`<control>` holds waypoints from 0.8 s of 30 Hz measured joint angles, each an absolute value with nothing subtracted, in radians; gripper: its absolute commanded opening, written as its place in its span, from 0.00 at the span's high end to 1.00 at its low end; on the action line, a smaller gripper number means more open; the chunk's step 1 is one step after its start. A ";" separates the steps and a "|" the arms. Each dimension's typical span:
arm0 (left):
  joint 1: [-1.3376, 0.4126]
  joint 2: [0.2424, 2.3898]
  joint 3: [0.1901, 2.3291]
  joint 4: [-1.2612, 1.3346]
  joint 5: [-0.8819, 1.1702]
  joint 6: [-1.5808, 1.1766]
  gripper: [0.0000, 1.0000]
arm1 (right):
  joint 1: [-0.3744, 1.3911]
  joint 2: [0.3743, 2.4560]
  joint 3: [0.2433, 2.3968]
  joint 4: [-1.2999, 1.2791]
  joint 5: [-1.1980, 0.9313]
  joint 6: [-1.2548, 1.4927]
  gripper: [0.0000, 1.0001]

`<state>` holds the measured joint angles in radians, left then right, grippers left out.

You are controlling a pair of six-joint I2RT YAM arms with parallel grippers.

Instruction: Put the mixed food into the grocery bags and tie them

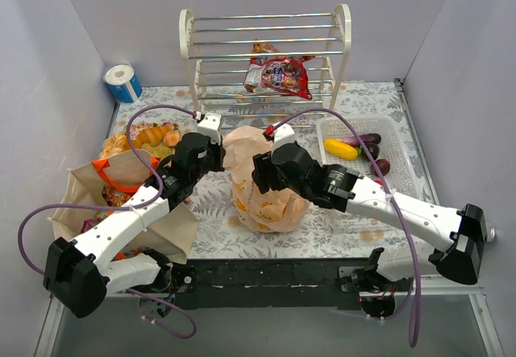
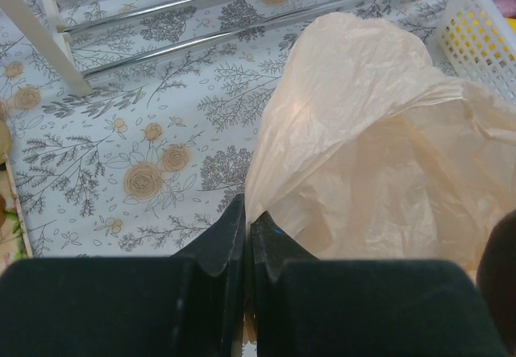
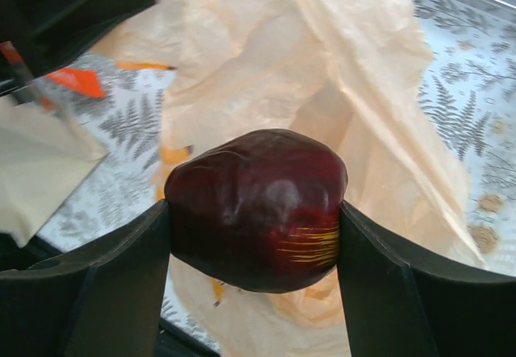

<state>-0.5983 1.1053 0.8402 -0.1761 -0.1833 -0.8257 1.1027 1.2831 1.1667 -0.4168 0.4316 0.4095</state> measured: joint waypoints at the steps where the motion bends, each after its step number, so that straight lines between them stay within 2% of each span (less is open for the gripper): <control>1: -0.598 1.109 0.840 -0.176 -0.182 -0.826 1.00 | 1.095 1.287 1.164 -0.415 0.443 0.413 0.95; 8: -0.598 1.133 0.838 -0.175 -0.172 -0.826 1.00 | 1.035 1.526 1.162 -0.409 0.515 0.413 0.94; 12: -0.598 1.133 0.832 -0.173 -0.174 -0.826 1.00 | 1.015 1.629 1.148 -0.397 0.484 0.406 0.83; 15: -0.598 1.133 0.827 -0.173 -0.177 -0.825 1.00 | 0.978 1.641 1.143 -0.389 0.453 0.400 0.47; 16: -0.598 1.133 0.826 -0.173 -0.179 -0.823 1.00 | 0.964 1.641 1.143 -0.384 0.444 0.395 0.27; 19: -0.598 1.133 0.826 -0.173 -0.187 -0.818 1.00 | 0.933 1.641 1.143 -0.373 0.410 0.375 0.18; 20: -0.598 1.132 0.826 -0.173 -0.189 -0.818 1.00 | 0.927 1.639 1.143 -0.369 0.397 0.366 0.08; 22: -0.598 1.130 0.825 -0.173 -0.194 -0.816 1.00 | 0.925 1.634 1.143 -0.368 0.358 0.350 0.01; 24: -0.598 1.126 0.825 -0.172 -0.197 -0.814 1.00 | 0.927 1.623 1.143 -0.370 0.318 0.331 0.01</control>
<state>-0.5983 1.1259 0.8253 -0.1722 -0.1970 -0.8143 0.9268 1.6230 1.1435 -0.3698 0.3180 0.3309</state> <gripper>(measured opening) 0.014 0.966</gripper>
